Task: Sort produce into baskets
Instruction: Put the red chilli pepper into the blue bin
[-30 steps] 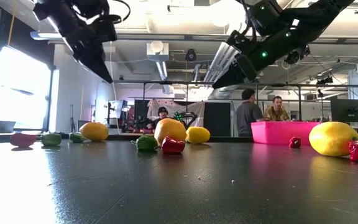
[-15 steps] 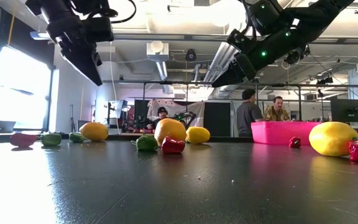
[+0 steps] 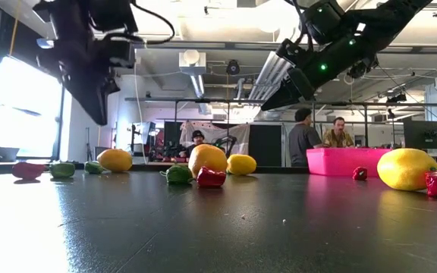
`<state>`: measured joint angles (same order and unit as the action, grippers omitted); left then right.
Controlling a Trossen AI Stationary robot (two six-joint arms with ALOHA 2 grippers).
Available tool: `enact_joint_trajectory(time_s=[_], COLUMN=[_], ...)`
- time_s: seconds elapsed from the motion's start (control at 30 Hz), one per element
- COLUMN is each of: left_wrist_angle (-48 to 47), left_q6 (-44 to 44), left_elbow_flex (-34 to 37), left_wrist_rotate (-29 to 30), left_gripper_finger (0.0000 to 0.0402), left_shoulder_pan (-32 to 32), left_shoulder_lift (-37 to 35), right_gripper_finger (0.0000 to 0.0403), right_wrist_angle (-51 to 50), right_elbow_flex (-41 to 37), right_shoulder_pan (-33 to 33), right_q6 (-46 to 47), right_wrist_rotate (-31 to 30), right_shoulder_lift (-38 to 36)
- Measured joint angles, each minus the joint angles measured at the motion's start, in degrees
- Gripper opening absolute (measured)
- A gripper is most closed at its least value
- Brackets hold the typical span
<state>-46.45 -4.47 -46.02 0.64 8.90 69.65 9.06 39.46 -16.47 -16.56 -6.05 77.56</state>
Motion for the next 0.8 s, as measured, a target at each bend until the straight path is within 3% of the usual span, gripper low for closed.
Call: enact_joint_trajectory(time_s=[0.23, 0.4, 0.6, 0.8], left_wrist_angle=[0.0, 0.3, -0.7, -14.4], left_q6=[0.8, -3.6, -2.0, 10.8], left_elbow_flex=[0.0, 0.0, -1.7, -6.4], left_wrist_rotate=[0.1, 0.1, -1.4, -2.0], left_gripper_finger=[0.0095, 0.0111, 0.0116, 0.0133], left_shoulder_pan=[0.1, 1.3, 3.5, 1.1], left_shoulder_lift=[5.3, 8.2, 11.6, 15.7], right_gripper_finger=[0.0000, 0.0006, 0.0068, 0.0138], right_wrist_angle=[0.2, 0.3, 1.1, 1.2], right_elbow_flex=[0.0, 0.0, 0.0, 0.0], right_shoulder_pan=[0.0, 0.0, 0.0, 0.0], right_q6=[0.2, 0.2, 1.1, 1.3], right_wrist_rotate=[0.0, 0.1, 0.2, 0.2], right_shoulder_lift=[0.0, 0.0, 0.0, 0.0])
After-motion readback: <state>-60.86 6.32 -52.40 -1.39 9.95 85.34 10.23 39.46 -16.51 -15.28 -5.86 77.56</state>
